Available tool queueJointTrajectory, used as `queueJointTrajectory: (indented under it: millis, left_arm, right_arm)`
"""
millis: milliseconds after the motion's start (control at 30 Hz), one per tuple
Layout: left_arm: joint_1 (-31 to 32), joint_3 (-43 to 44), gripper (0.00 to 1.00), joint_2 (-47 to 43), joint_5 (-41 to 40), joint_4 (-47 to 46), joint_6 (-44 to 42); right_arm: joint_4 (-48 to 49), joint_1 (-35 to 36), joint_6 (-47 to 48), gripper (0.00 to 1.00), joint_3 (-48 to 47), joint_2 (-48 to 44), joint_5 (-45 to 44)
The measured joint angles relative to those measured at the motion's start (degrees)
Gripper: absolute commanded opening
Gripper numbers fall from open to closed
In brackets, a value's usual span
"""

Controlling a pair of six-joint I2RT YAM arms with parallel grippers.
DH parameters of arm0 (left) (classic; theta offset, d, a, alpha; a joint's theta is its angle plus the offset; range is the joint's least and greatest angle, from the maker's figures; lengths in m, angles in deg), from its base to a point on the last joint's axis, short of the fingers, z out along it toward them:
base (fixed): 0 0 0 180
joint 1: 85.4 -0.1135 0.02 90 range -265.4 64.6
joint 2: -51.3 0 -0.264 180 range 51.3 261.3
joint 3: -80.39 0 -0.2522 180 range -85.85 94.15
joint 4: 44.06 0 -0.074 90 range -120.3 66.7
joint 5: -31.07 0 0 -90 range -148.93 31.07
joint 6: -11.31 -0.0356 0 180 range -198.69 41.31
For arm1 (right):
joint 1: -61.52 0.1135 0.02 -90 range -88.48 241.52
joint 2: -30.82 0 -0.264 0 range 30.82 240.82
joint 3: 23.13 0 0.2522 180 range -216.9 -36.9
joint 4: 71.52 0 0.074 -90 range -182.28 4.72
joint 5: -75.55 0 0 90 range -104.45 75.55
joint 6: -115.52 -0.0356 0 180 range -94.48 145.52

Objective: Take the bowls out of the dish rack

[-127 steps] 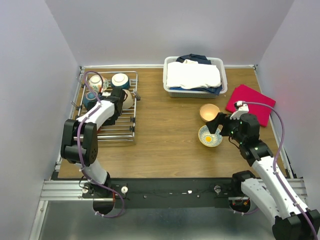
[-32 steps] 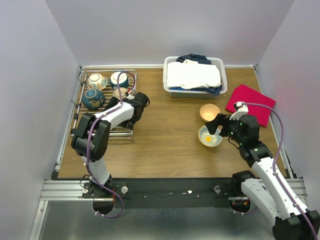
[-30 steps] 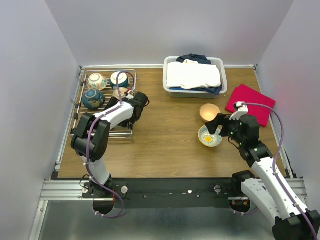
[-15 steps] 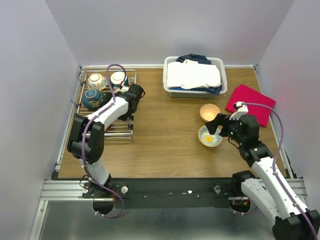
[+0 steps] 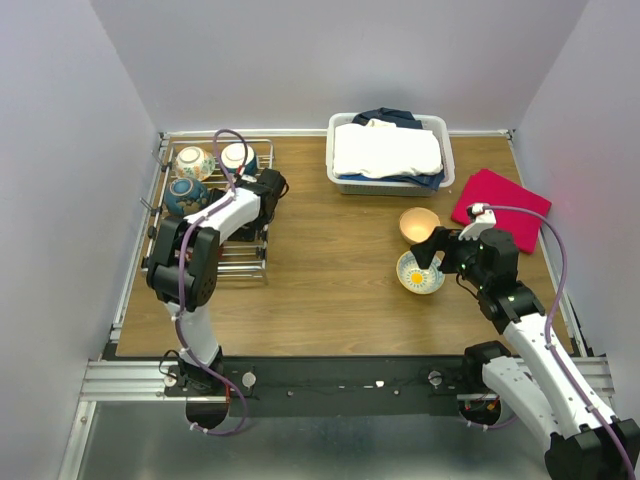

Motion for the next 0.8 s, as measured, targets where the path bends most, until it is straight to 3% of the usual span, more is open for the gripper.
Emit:
queueJointTrajectory:
  millis: [633, 800]
  left_arm:
    - [-0.24, 0.07, 0.98, 5.42, -5.77, 3.67, 2.6]
    - [-0.24, -0.09, 0.83, 5.42, -6.16, 3.76, 3.43]
  right_arm:
    - [0.04, 0.0, 0.17, 1.0, 0.0, 1.14, -0.02]
    - [0.04, 0.0, 0.17, 1.0, 0.0, 1.22, -0.02]
